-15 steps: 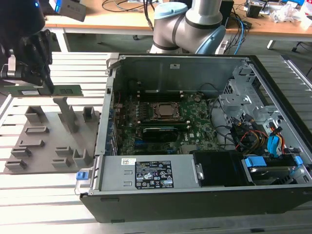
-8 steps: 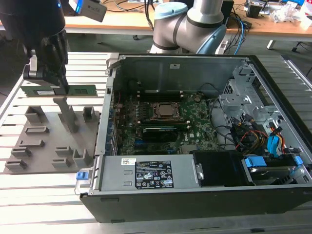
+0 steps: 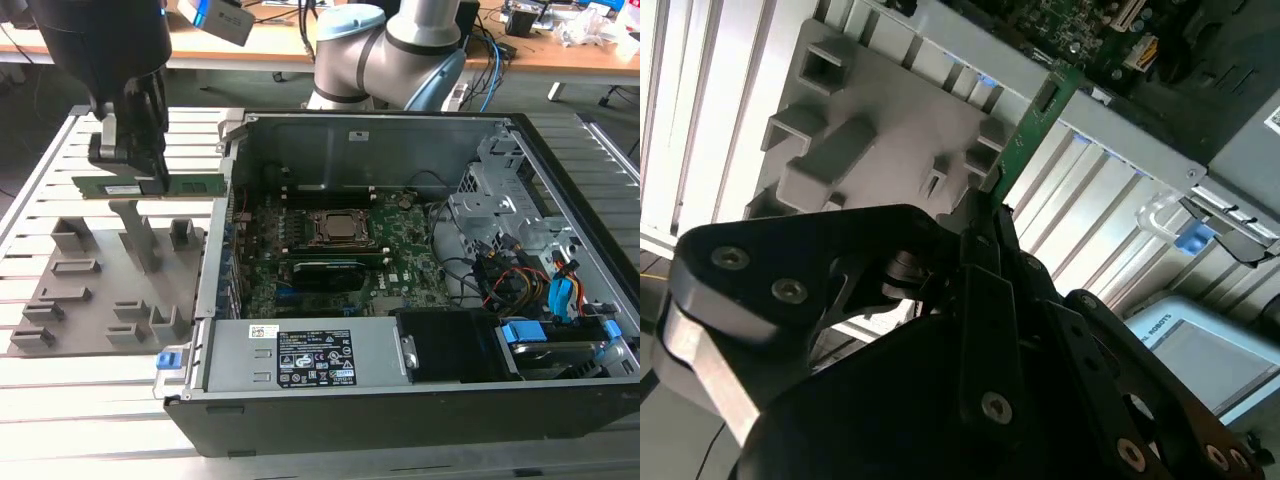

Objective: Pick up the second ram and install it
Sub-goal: 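Pick up the second ram and move it above second insertion slot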

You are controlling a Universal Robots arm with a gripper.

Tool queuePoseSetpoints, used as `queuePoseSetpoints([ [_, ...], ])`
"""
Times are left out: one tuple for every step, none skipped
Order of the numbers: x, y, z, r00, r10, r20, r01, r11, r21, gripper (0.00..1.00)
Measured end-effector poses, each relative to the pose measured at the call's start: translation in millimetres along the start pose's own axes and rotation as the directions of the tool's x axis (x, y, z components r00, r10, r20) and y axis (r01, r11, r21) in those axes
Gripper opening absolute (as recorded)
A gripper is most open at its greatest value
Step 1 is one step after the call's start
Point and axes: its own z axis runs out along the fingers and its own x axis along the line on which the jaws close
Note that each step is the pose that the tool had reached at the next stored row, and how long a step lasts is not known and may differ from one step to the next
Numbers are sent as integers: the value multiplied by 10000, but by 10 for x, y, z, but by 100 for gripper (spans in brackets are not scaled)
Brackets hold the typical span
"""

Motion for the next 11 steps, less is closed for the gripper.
queuePoseSetpoints([
  [0, -33, -1, 10000, -1, 0, 1, 10000, 0, 14],
  [-1, -62, -2, 10000, 0, 0, 0, 10000, 0, 14],
  [-2, -137, -4, 10000, 0, 1, 0, 10000, 0, 14],
  [-3, -194, -6, 10000, 0, 1, 0, 10000, 0, 14],
  [-3, -231, -8, 10000, -1, 1, 1, 10000, 0, 14],
  [-3, -256, -8, 10000, 0, 1, 0, 10000, 1, 14],
  [-4, -296, -10, 10000, 1, 1, -1, 10000, 1, 14],
  [-4, -335, -12, 10000, 1, 0, -1, 10000, 0, 14],
  [-5, -361, -13, 10000, 0, 0, 0, 10000, 0, 14],
  [-5, -382, -13, 10000, 0, 0, 0, 10000, 0, 14],
  [-5, -430, -15, 10000, -1, 0, 1, 10000, 0, 14],
])
